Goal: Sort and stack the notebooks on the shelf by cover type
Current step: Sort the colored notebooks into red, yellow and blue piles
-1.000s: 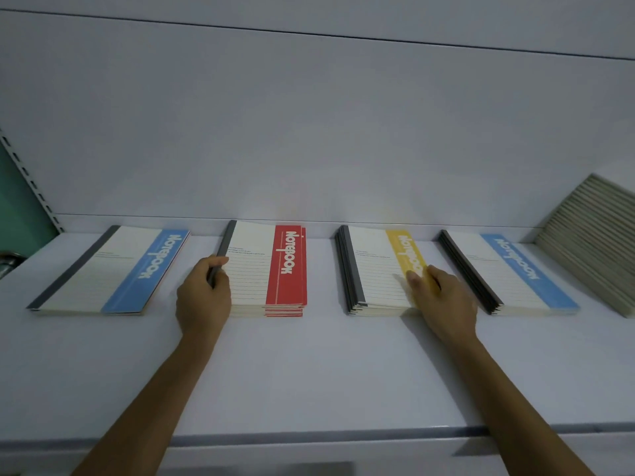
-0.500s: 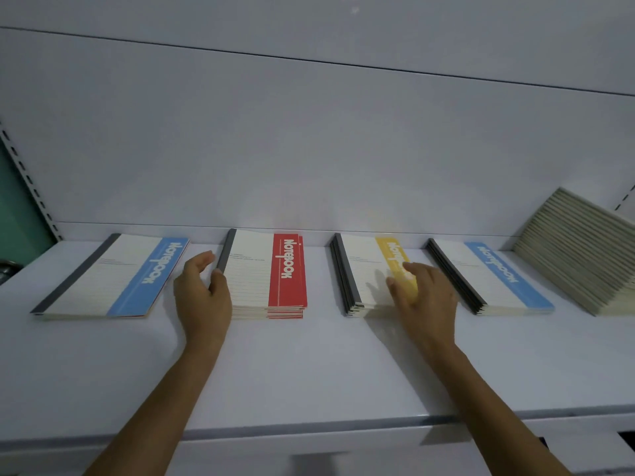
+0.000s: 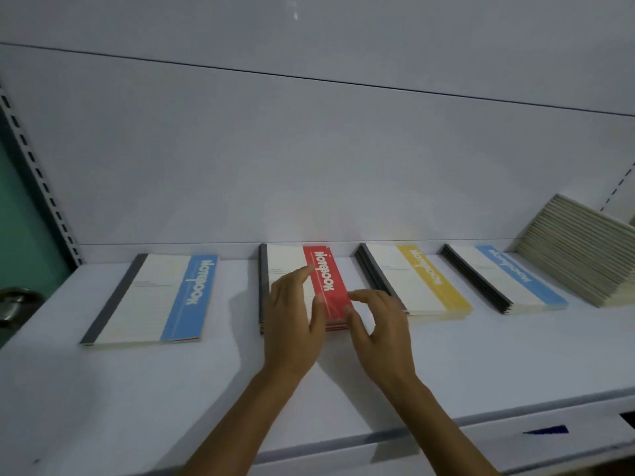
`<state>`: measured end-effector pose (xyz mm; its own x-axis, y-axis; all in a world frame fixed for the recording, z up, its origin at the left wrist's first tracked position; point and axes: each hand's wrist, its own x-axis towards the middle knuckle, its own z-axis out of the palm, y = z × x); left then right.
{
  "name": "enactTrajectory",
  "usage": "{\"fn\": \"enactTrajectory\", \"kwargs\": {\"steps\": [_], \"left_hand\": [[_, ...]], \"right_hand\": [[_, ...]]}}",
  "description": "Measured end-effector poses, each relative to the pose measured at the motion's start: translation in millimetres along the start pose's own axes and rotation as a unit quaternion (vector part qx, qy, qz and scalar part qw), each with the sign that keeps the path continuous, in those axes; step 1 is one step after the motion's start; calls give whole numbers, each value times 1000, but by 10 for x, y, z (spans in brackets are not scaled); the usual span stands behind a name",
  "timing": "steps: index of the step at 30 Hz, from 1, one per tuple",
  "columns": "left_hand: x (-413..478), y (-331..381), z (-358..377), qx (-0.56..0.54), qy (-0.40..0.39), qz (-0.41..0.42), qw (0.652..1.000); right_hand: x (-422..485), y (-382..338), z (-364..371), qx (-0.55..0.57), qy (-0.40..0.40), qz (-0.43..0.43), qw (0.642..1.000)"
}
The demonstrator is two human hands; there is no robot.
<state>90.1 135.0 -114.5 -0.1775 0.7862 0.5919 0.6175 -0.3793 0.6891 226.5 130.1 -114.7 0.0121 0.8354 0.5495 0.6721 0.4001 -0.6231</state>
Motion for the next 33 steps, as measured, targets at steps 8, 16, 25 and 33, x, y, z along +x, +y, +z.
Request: {"fn": "enactTrajectory", "kwargs": {"steps": [8,16,25,33], "left_hand": [[394,-709,-1031,79,-20,38,996],[464,-1568,-1874,337,-263,-64,902],[-114,-1512,-2176,241,-202,-15,949],[-73,-1512,-2280,53,-58,-163,984]], "right_hand": [[-162,-515,393,-6,5,37,999],[-296,-1119,985,23,-17,22,999],[-401,-1482,1658,-123,-168,46,977],[-445,-1464,1589,55,-128,121,983]]}}
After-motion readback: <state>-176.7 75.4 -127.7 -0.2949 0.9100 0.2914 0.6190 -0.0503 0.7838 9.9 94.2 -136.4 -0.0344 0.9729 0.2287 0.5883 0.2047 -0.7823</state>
